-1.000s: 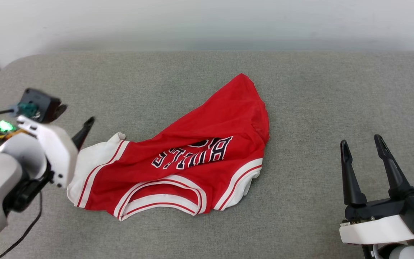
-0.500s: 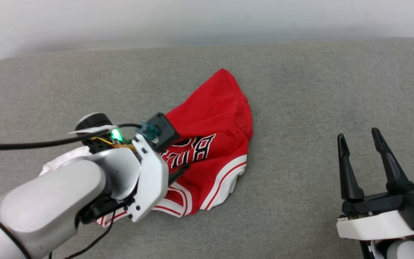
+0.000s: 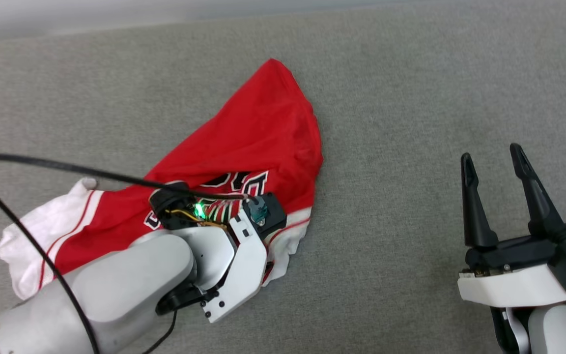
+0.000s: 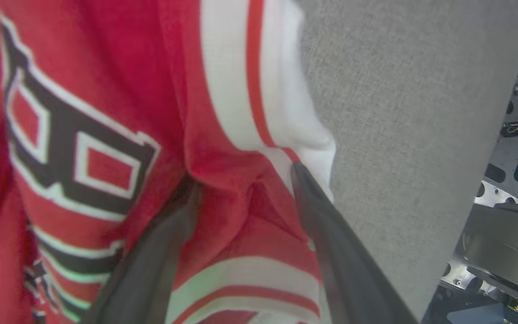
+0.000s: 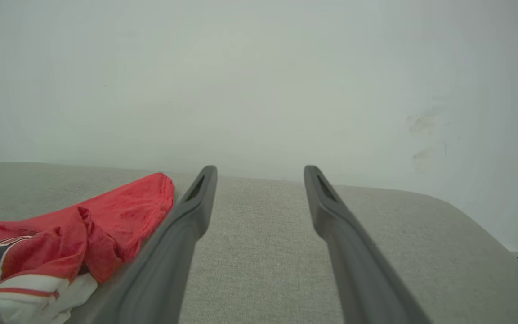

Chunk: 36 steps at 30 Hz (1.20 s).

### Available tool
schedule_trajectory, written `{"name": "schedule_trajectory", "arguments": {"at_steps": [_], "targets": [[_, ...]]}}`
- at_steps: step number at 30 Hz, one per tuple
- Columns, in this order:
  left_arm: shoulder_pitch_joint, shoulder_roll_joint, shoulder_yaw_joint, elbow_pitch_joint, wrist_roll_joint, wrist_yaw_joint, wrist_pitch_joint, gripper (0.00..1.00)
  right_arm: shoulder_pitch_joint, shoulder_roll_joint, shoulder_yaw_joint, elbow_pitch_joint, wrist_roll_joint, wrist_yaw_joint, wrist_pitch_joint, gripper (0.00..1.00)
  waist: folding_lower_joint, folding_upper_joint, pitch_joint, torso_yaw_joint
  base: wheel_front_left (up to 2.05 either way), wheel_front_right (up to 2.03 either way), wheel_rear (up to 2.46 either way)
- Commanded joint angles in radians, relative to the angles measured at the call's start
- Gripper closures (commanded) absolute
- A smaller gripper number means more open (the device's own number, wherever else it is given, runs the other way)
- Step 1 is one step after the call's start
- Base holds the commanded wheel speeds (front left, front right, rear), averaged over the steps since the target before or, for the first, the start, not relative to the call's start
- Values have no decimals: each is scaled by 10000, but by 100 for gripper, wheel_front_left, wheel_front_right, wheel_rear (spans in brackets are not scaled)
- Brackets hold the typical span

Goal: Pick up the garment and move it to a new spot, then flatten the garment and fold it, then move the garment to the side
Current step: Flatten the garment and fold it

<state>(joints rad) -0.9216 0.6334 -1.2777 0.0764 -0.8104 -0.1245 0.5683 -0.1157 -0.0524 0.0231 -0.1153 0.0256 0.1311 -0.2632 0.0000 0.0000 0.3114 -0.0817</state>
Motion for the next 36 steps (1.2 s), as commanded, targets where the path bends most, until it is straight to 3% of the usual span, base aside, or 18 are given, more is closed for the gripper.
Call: {"name": "schedule_trajectory", "arguments": {"at_steps": [1,10,11,12,18,25,30,36], "targets": [[205,-82,-18,118,39,-43,57,0,-204,33,17,-42,46,-6,-22,0,0,0,314,-195,0,0,0],[1543,-549,-330,690,603,-62,1127,0,-510,35,-25,-7,219,-6,-22,0,0,0,913,-453,0,0,0],[1596,-560,-355,767,629,-63,1114,24,-532,35,-45,-3,207,-6,-22,0,0,0,922,-459,0,0,0],[1604,-577,-362,869,658,-62,1037,100,-542,35,-68,10,203,-6,-22,0,0,0,912,-457,0,0,0],[1012,-682,-165,876,-8,-62,-255,100,-320,36,-271,49,167,-6,-22,0,0,0,498,-314,0,0,0],[-341,-143,868,306,-828,-50,-2012,100,-111,35,-366,-1,264,-6,-22,0,0,0,149,-217,0,0,0],[-1267,-87,1416,41,-999,-51,-2597,100,-345,32,-352,-100,328,-6,-22,0,0,0,279,-396,0,0,0],[-2235,-1062,1244,268,-852,-51,-2931,100,-652,32,-431,-194,403,-6,-21,0,0,0,725,-757,0,0,0]]}}
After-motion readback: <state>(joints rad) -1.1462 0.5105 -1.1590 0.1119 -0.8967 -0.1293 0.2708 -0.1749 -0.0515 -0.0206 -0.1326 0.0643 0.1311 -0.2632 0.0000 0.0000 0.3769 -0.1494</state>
